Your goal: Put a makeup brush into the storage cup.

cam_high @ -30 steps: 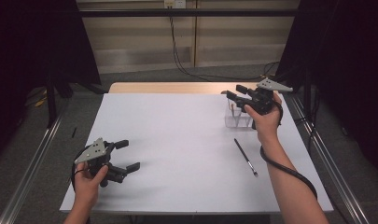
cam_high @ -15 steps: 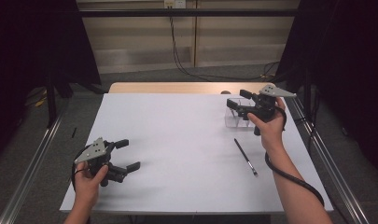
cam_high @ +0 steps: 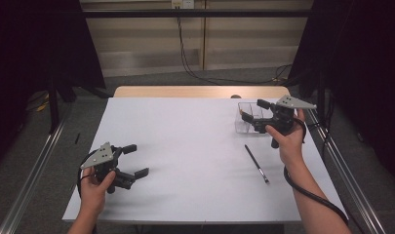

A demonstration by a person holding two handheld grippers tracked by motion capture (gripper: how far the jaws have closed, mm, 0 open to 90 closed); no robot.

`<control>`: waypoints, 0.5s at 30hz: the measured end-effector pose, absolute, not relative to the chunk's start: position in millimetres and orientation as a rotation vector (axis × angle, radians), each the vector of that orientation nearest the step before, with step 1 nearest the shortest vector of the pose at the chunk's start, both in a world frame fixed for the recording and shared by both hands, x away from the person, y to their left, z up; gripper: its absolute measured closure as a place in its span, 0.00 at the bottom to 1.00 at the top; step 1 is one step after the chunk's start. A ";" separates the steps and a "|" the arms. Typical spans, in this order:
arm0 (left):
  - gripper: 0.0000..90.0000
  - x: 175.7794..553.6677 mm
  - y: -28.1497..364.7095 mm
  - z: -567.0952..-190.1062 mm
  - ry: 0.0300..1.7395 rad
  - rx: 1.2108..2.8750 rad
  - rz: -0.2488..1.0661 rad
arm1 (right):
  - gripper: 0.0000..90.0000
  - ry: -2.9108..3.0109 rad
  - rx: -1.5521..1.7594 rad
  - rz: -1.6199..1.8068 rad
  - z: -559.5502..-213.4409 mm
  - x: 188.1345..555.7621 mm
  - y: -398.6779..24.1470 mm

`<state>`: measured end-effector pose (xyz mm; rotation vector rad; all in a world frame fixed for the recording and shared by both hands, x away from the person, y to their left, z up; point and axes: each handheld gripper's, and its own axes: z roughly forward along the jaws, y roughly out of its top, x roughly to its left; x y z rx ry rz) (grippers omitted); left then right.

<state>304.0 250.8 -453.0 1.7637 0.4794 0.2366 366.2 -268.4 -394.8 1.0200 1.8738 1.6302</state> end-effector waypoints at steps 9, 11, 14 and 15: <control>0.01 303.7 251.5 -453.1 0.482 1.761 0.235 | 0.07 1.900 0.991 1.630 -400.1 353.3 -271.1; 0.01 303.3 251.3 -452.9 0.484 1.757 0.233 | 0.07 1.909 0.983 1.628 -401.9 351.1 -270.5; 0.01 302.5 251.5 -452.6 0.477 1.764 0.238 | 0.07 1.911 0.980 1.631 -404.1 347.6 -269.5; 0.01 302.2 251.6 -452.6 0.478 1.764 0.238 | 0.07 1.912 0.976 1.637 -404.6 346.1 -269.5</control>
